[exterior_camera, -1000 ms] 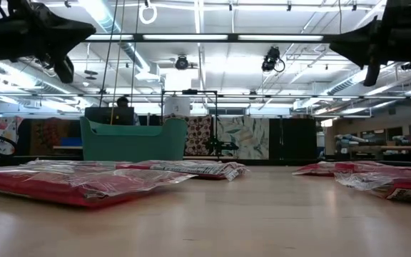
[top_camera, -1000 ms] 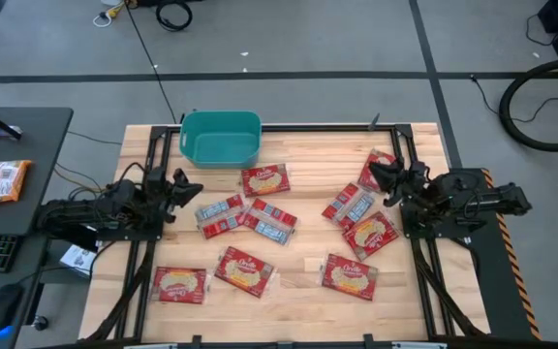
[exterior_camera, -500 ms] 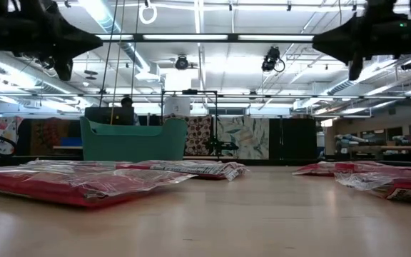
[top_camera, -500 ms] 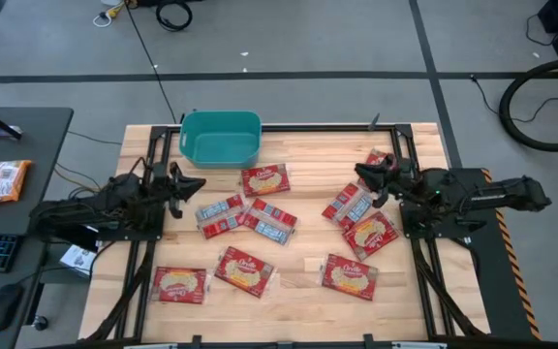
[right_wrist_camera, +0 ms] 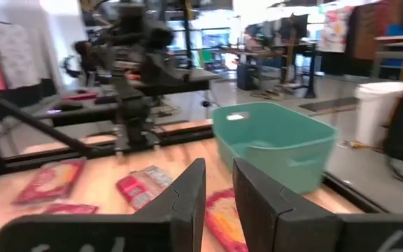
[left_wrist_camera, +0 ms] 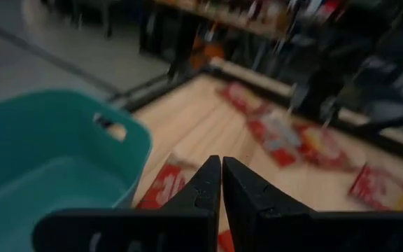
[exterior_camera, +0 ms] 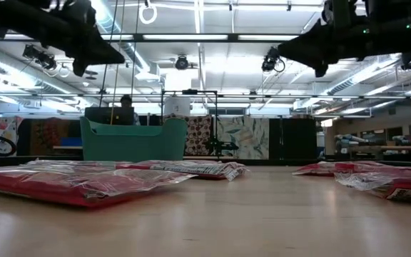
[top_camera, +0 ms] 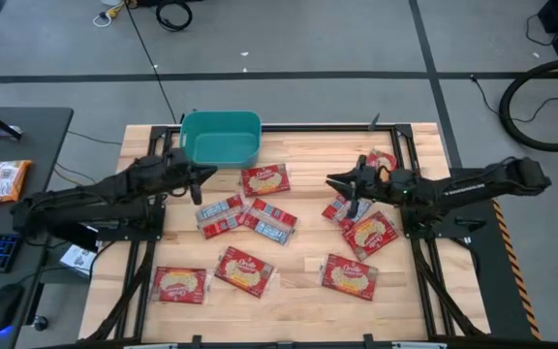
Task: Sort popcorn bags into baskets
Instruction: Put the popcorn bag into the bin
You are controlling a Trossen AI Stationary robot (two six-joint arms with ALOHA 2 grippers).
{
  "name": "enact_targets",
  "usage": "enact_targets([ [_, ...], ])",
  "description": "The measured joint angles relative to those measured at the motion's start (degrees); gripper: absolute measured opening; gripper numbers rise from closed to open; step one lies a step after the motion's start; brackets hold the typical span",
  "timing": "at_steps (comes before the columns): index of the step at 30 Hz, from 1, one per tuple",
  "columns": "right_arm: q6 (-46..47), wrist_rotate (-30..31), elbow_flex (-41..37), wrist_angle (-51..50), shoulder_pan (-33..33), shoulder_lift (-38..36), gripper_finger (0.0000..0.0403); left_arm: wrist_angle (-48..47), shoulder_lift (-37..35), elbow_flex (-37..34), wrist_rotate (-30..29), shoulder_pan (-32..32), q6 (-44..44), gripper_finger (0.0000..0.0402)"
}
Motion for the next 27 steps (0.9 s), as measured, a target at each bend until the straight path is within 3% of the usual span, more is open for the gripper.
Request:
enact_targets([
  [4, -1.9, -0.3, 0.4, 4.6, 0.3, 5.4, 0.0079, -6.2, 5.3, 5.2, 0.2, -0.1, -1.9, 0.0020],
  [9, -6.4, -1.0, 9.5, -0.4, 0.5, 11.6, 0.0079, -12.7, 9.8, 10.1, 0.2, -1.7, -1.6, 0.0024],
  [18, -13.5, -4.0, 22.6, -4.0, 1.2, 27.3, 0.0079, -27.2, 17.6, 16.3, -0.9, -7.1, -4.2, 0.0094],
  [27, -11.6, -5.4, 24.4, -5.7, 3.1, 30.4, 0.0080, -42.0, 27.5, 22.1, -0.2, -16.9, -4.6, 0.0127],
])
